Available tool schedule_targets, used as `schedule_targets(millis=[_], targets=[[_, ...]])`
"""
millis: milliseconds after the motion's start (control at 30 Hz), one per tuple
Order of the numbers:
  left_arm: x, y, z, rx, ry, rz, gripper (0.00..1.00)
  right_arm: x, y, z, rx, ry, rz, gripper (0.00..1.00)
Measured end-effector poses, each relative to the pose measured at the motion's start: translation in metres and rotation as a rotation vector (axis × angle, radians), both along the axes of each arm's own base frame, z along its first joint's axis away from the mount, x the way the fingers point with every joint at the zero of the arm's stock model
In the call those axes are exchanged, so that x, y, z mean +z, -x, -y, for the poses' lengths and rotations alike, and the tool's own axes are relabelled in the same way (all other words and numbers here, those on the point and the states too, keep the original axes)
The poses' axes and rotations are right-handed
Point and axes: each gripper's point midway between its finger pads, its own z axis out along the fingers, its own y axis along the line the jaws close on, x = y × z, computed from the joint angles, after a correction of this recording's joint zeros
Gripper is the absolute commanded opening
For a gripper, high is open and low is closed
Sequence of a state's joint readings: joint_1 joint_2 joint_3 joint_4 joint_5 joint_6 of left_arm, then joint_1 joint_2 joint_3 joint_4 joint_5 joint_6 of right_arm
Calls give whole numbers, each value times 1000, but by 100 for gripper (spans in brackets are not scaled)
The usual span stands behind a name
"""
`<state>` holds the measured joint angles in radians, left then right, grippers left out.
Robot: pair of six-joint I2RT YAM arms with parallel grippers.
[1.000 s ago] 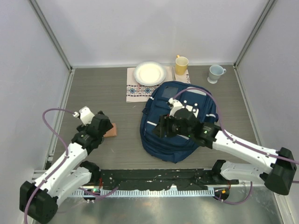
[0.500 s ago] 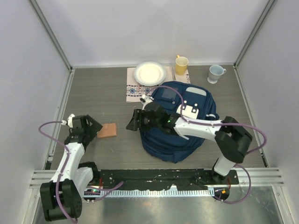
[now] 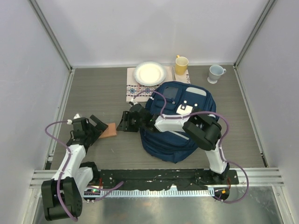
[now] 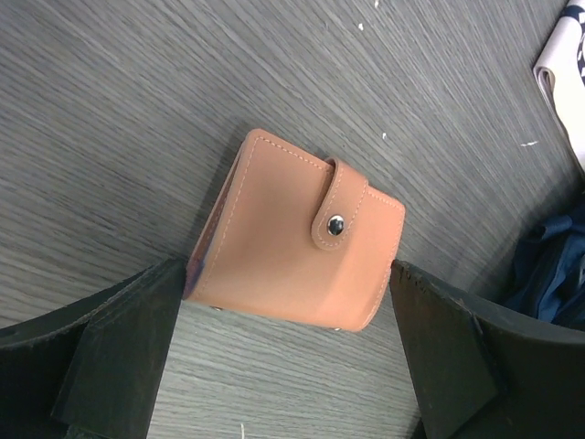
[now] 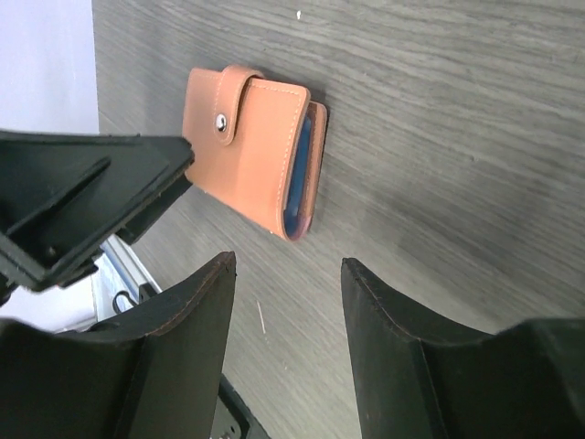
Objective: Pack the student bag
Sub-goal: Pick up the personal item from the center of the board.
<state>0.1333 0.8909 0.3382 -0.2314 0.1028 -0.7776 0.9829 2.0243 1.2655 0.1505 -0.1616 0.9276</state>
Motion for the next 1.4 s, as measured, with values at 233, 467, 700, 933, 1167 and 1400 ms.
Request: schedule_targets(millis=[233,467,700,933,1167,1400], targets=[[-1,-2,10,-23,50,38,97,-16,-3,-13,3,-24,-34,53],[0,-4,15,-42,76,60,95,-8,-4,-24,14,-88,-30,48],[0,-6,18,-57,89,69,94,-11,-10,-38,36,-109,-21,48],[0,-8,19,-62,95,74,94,-14,-11,-37,54,-106,13,51],[0,-8,19,-62,95,74,94,-8,-16,-23,28,-68,86,51],[0,-8,19,-63,95,74,94,-3,-20,-20,15,-66,108,50]])
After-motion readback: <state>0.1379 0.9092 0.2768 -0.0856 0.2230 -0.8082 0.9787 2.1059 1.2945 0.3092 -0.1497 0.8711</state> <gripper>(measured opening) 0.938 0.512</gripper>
